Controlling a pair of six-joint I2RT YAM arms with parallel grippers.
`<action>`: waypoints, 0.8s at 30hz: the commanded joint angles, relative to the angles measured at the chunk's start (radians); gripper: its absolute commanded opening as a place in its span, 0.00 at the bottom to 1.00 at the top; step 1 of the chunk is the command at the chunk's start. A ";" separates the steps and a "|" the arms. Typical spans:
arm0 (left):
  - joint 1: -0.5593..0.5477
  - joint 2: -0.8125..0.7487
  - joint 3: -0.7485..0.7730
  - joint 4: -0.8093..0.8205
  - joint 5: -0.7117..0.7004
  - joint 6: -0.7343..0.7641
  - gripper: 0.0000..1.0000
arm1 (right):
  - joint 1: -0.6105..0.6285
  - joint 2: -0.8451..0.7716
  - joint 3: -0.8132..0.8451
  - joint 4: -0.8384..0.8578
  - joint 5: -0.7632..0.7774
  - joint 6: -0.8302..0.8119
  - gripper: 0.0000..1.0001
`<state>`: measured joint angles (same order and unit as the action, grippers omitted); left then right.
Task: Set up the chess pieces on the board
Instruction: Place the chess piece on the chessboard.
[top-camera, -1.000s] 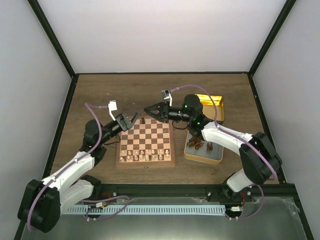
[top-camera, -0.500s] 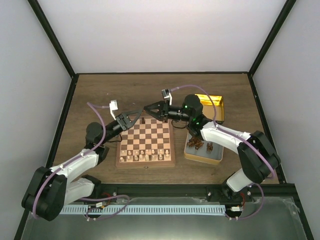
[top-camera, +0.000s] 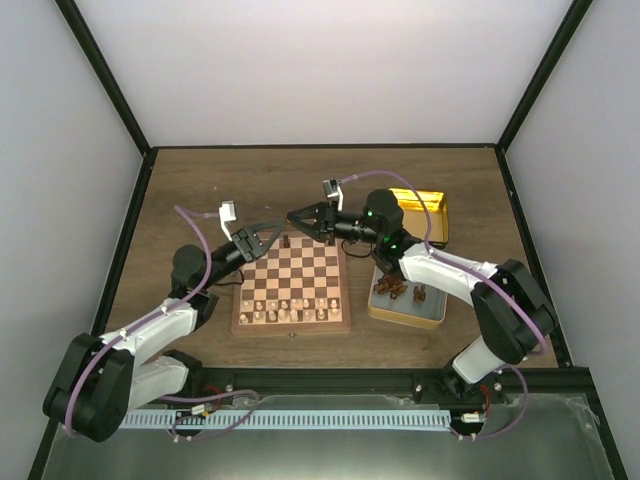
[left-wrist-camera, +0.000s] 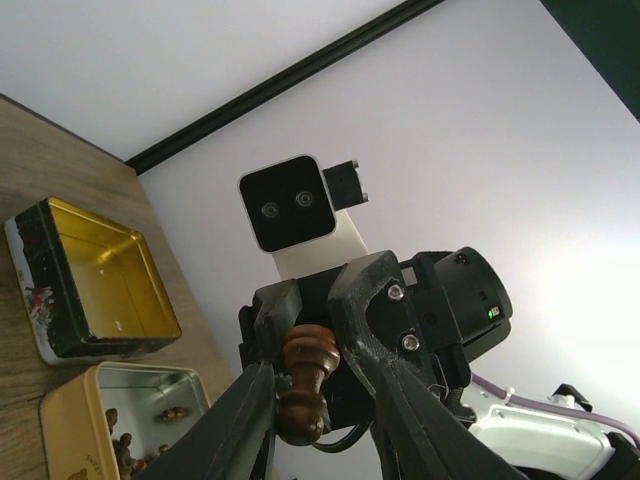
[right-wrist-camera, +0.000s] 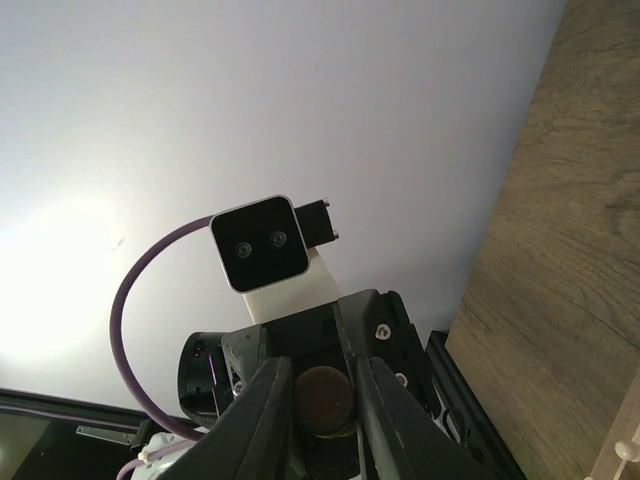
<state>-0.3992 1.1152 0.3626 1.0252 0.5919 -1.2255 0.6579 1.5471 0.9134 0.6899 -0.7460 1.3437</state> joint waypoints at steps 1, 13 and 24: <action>-0.007 -0.003 -0.002 -0.011 0.004 0.034 0.30 | -0.002 0.019 0.025 0.025 0.020 -0.001 0.19; -0.009 -0.024 0.031 -0.145 -0.012 0.106 0.09 | -0.003 0.021 0.003 0.027 0.028 0.005 0.20; 0.001 -0.108 0.246 -0.955 -0.086 0.432 0.06 | -0.015 -0.047 0.003 -0.238 0.165 -0.165 0.52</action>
<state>-0.4042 1.0325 0.4862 0.5266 0.5499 -0.9977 0.6563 1.5581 0.9123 0.6212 -0.6811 1.2919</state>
